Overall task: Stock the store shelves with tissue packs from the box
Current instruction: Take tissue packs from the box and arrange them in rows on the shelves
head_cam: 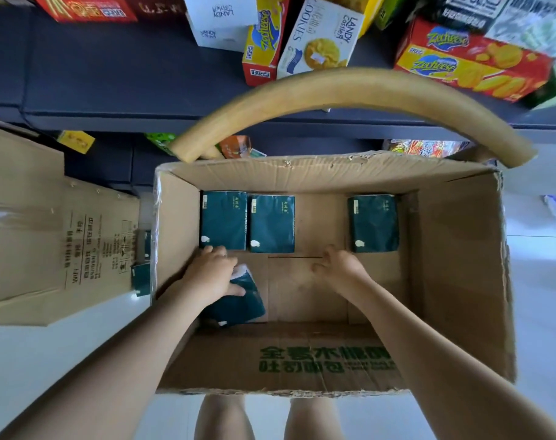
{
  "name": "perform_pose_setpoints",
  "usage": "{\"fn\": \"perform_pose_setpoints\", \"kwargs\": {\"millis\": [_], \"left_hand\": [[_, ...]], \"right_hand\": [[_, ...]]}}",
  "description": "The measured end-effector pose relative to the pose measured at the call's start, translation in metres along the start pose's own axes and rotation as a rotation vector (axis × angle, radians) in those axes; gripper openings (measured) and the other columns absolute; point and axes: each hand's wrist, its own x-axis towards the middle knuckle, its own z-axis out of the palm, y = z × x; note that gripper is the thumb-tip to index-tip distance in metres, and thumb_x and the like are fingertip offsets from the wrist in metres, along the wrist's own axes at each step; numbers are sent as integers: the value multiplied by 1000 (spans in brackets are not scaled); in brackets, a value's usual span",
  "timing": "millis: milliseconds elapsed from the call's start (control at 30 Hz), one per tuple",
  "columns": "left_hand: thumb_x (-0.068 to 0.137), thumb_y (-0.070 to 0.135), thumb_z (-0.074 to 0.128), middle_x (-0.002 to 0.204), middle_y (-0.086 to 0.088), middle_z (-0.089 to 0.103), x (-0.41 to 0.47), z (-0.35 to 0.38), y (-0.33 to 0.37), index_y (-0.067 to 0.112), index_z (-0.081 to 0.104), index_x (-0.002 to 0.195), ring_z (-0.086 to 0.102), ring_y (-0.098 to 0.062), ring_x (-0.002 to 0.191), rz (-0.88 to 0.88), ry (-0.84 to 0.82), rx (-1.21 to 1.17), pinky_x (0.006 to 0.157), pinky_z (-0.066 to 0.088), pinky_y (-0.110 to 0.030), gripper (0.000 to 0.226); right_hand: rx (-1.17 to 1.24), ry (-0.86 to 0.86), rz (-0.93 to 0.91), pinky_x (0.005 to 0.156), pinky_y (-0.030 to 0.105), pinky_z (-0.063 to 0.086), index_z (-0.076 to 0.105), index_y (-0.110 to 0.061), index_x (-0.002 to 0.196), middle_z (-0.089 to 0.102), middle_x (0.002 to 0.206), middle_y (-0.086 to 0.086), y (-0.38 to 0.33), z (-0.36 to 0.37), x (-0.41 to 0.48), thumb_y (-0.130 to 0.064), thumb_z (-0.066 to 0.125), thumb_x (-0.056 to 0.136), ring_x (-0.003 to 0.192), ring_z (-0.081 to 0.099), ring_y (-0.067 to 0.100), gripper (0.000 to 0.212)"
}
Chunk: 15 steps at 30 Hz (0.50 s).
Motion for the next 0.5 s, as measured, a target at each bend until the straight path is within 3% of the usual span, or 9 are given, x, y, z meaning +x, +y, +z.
{"fn": "perform_pose_setpoints", "kwargs": {"millis": [100,167,233,367,500], "left_hand": [[84,45,66,77,0,49,-3,3,1,13,40,76,48,-16,71,-174,63,-517,59,34,-27,41],[81,43,69,89,-7,62,-3,9,2,7,54,93,59,-21,80,-260,75,-804,72,48,-34,41],[81,44,69,106,-9,66,-7,18,4,8,58,109,62,-25,95,-318,69,-1013,86,51,-41,47],[90,37,61,96,-6,62,-16,39,12,10,56,103,58,-19,83,-425,79,-1334,64,47,-28,30],[91,38,58,93,-7,60,-20,53,19,11,55,102,58,-24,89,-493,103,-1423,80,49,-34,29]], "right_hand": [[290,37,83,74,29,44,54,-11,123,61,114,7,-20,-6,14,-38,60,90,95,56,21,43],[428,66,87,77,30,46,58,-10,119,62,109,5,-30,-8,24,-40,61,88,95,57,21,43],[544,51,99,85,38,52,61,-8,114,64,104,7,-39,-6,32,-41,60,89,98,60,24,42],[608,-38,150,90,41,54,62,-5,114,65,111,12,-50,8,46,-40,64,87,103,64,26,44],[654,24,149,92,34,52,65,-4,113,67,106,5,-54,24,56,-36,72,81,100,65,22,45]]}}
